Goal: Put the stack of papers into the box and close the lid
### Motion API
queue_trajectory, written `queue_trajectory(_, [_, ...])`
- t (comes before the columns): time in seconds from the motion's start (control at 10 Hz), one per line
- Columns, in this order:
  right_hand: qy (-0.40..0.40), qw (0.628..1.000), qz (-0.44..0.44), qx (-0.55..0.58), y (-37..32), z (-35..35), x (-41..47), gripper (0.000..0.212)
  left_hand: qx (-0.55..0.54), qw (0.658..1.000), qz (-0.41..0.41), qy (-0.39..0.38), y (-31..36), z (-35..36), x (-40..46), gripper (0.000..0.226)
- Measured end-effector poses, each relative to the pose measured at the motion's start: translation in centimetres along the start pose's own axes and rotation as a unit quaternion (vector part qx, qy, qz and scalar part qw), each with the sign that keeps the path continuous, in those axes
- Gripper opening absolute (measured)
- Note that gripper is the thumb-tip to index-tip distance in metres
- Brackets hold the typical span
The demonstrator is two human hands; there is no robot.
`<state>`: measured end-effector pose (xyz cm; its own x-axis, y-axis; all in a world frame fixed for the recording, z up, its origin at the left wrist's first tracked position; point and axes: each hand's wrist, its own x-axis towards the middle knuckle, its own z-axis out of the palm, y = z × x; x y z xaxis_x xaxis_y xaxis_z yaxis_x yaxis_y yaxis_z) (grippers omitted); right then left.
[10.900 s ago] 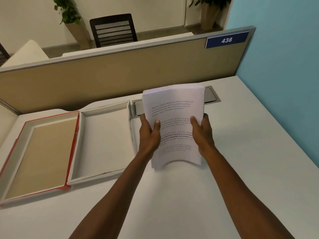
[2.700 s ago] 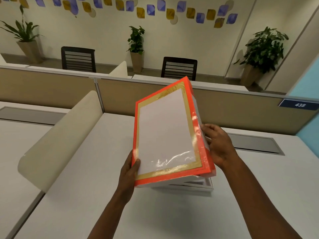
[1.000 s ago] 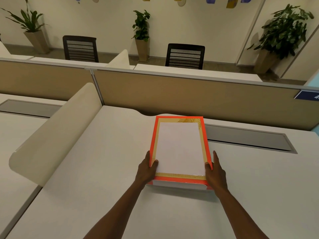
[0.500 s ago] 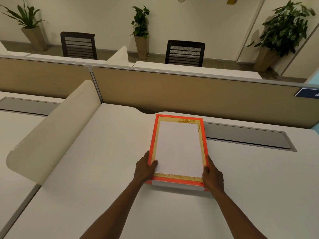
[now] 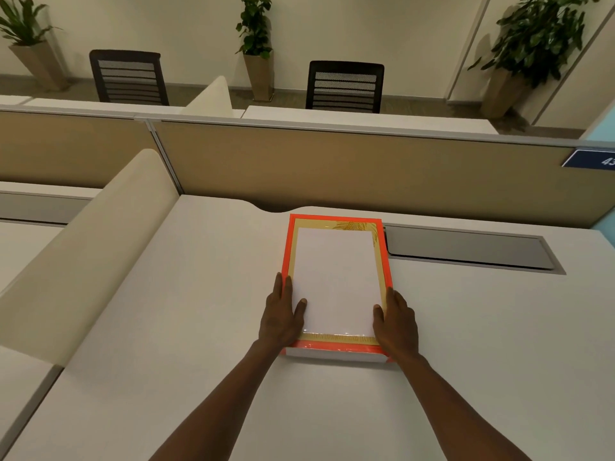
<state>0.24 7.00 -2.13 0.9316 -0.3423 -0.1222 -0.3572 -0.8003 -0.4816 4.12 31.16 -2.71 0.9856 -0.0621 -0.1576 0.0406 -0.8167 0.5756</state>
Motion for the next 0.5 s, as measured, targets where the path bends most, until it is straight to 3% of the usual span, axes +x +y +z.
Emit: queue_trajectory(0.5, [-0.024,0.991,-0.054,-0.117,0.0,-1.4,0.1,0.070,0.097,0.995,0.023,-0.019,0.8,-0.5,0.5,0.074])
